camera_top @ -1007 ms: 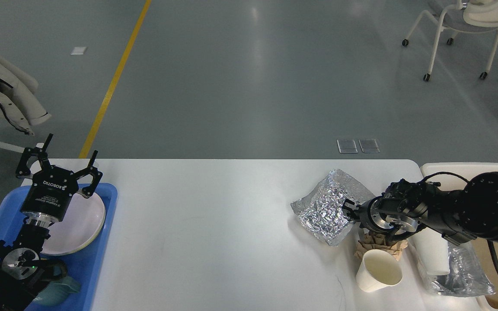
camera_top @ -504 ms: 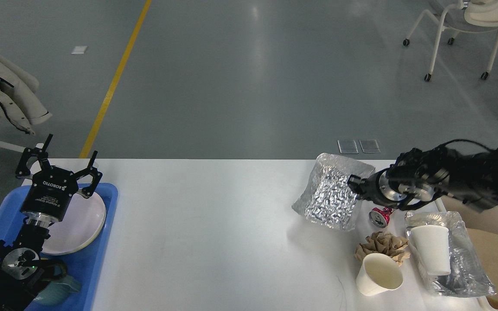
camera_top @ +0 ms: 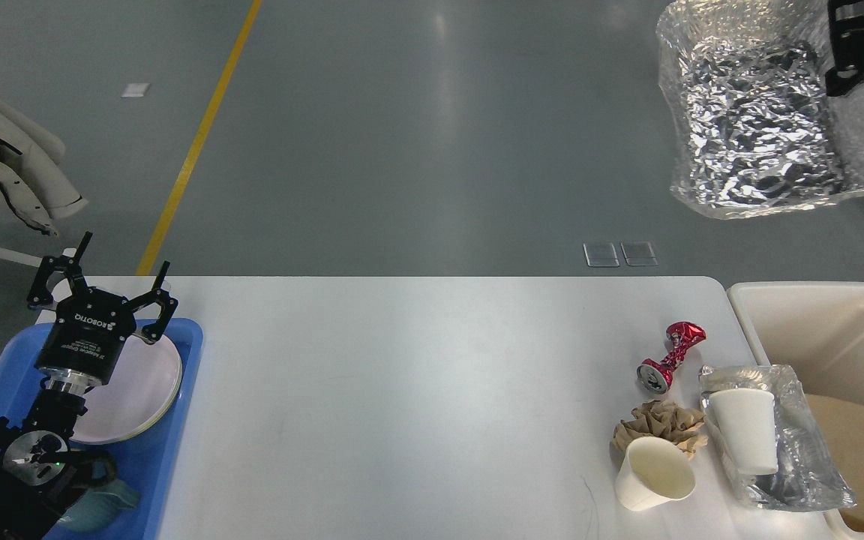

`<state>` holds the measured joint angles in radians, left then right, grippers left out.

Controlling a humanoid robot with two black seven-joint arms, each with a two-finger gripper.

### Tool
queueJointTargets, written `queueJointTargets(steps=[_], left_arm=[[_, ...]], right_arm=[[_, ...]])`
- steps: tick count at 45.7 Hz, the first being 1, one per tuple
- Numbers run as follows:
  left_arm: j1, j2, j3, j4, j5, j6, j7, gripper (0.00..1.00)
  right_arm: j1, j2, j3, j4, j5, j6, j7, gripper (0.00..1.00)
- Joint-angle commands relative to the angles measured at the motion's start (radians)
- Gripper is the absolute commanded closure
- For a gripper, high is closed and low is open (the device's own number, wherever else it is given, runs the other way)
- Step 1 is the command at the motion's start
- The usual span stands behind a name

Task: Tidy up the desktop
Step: 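Lift the foil and drop it into the white bin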

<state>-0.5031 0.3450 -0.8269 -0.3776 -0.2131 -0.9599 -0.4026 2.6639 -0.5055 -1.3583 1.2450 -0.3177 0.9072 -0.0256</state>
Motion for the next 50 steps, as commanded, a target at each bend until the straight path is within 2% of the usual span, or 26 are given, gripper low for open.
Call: queueJointTargets(steps=[1, 5, 8, 15, 20, 24, 27, 31, 36, 37, 39, 40, 41, 42, 50], left_arm=[[0.0, 0.0, 0.002, 0.0, 0.0, 0.0, -0.001, 0.03], [0.0, 0.0, 0.002, 0.0, 0.0, 0.0, -0.002, 0.03], [0.0, 0.0, 0.002, 0.0, 0.0, 0.0, -0.002, 0.03], [0.0, 0.0, 0.002, 0.0, 0.0, 0.0, -0.002, 0.03], [0.0, 0.0, 0.002, 0.0, 0.0, 0.0, -0.002, 0.03], [0.0, 0.0, 0.002, 0.0, 0.0, 0.0, -0.002, 0.03], [0.0, 0.0, 0.002, 0.0, 0.0, 0.0, -0.002, 0.03], [0.0, 0.0, 0.002, 0.0, 0.0, 0.0, -0.002, 0.03], [0.0, 0.0, 0.002, 0.0, 0.0, 0.0, -0.002, 0.03], [0.0, 0.0, 0.002, 0.0, 0.001, 0.0, -0.002, 0.03], [0.0, 0.0, 0.002, 0.0, 0.0, 0.0, -0.002, 0.03], [0.0, 0.0, 0.002, 0.0, 0.0, 0.0, -0.002, 0.03], [0.0, 0.0, 0.002, 0.0, 0.001, 0.0, -0.002, 0.03], [0.0, 0.0, 0.002, 0.0, 0.001, 0.0, -0.002, 0.03], [0.0, 0.0, 0.002, 0.0, 0.0, 0.0, -0.002, 0.03]], right_arm=[[-0.027, -0.053, -0.094, -0.025, -0.128, -0.06, 0.018, 1.0], [-0.177, -0.171, -0.122, -0.093, -0.331, -0.206, 0.016, 1.0], [-0.35, -0.258, -0.119, -0.201, -0.428, -0.31, 0.016, 1.0], [-0.893, -0.35, -0.038, -0.487, -0.428, -0.606, 0.021, 1.0], [-1.33, -0.334, 0.16, -0.651, -0.312, -0.8, 0.021, 1.0], [-1.599, -0.279, 0.31, -0.745, -0.213, -0.83, 0.021, 1.0], [-1.717, -0.223, 0.395, -0.818, -0.189, -0.832, 0.021, 1.0], [-1.777, -0.188, 0.456, -0.884, -0.187, -0.835, 0.021, 1.0], [-1.813, -0.165, 0.487, -0.894, -0.181, -0.846, 0.019, 1.0], [-1.816, -0.16, 0.492, -0.895, -0.181, -0.847, 0.019, 0.95], [-1.817, -0.159, 0.499, -0.895, -0.179, -0.849, 0.019, 0.76], [-1.817, -0.157, 0.502, -0.895, -0.179, -0.849, 0.018, 0.48], [-1.817, -0.156, 0.507, -0.895, -0.178, -0.85, 0.018, 0.08], [-1.817, -0.153, 0.511, -0.892, -0.178, -0.849, 0.015, 0.0], [-1.819, -0.145, 0.519, -0.892, -0.176, -0.841, 0.012, 0.0]])
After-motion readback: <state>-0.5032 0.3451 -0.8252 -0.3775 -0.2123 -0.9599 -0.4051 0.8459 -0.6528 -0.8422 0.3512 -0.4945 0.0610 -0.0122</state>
